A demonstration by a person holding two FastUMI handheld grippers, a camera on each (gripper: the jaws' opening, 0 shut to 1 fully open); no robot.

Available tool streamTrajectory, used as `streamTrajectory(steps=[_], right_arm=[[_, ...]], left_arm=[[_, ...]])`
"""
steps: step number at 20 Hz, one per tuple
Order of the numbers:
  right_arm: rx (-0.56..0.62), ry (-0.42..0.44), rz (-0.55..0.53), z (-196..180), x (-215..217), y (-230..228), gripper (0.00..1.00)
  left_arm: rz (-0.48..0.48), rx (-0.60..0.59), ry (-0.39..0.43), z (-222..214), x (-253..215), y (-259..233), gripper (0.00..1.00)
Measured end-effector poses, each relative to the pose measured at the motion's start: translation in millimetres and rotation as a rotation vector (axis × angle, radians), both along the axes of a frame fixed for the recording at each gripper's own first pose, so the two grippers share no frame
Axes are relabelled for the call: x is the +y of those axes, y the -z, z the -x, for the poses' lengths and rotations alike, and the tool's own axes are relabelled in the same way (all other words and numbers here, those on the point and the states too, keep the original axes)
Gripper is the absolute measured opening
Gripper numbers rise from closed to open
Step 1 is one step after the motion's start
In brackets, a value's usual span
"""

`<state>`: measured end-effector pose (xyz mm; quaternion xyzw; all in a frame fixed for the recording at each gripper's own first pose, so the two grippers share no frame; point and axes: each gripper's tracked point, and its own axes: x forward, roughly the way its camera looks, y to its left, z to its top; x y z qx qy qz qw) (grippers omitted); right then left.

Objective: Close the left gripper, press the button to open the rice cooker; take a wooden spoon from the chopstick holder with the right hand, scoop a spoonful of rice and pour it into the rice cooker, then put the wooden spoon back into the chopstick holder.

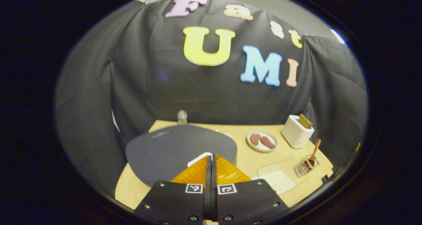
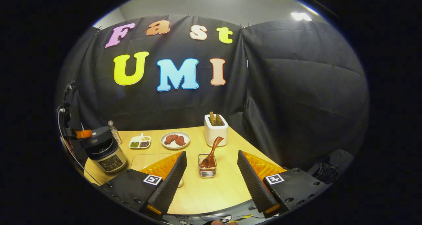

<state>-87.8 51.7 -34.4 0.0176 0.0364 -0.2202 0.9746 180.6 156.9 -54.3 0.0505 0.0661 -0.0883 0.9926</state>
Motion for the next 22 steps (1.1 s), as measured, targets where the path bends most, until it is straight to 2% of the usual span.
streamTrajectory(steps=[2,3,4,5,6,7,8,9,13,16,22], right_arm=[[-0.005,0.026,0.002,-4.3,-11.3,-8.3,0.98],[-0.012,0.029,-0.006,-9.2,-14.7,-12.4,0.93],[-0.014,0.027,-0.015,-15.1,-17.5,-13.0,0.98],[-0.011,0.015,-0.028,-22.6,-18.7,-14.0,0.93],[0.000,-0.011,-0.039,-32.5,-16.3,-11.6,0.98],[0.013,-0.025,-0.045,-41.3,-17.6,-10.2,0.98],[0.026,-0.041,-0.050,-50.4,-20.5,-10.0,0.98],[0.039,-0.055,-0.053,-60.4,-22.7,-9.6,0.98],[0.081,-0.091,-0.021,-96.4,-40.9,-17.7,0.98],[0.096,-0.132,-0.035,-127.9,-55.1,-17.6,0.98],[0.204,-0.190,-0.224,-190.4,-86.8,33.8,0.98]], left_arm=[[0.071,-0.085,0.030,29.2,-3.7,-35.5,0.01],[0.110,-0.097,0.034,45.2,-2.3,-45.2,0.01],[0.148,-0.098,0.045,52.6,-0.2,-48.1,0.02],[0.175,-0.098,0.061,61.3,-1.3,-49.9,0.00],[0.176,-0.091,0.069,72.3,0.6,-47.4,0.01],[0.150,-0.087,0.068,76.5,3.5,-44.2,0.00],[0.122,-0.087,0.070,86.7,5.1,-41.2,0.08],[0.110,-0.093,0.073,93.9,3.1,-41.8,0.12],[0.072,-0.086,-0.009,105.6,5.0,-32.9,0.99],[0.075,-0.069,-0.080,108.6,0.2,-28.5,0.99],[0.013,-0.087,-0.241,121.0,-3.9,-34.9,0.99]])
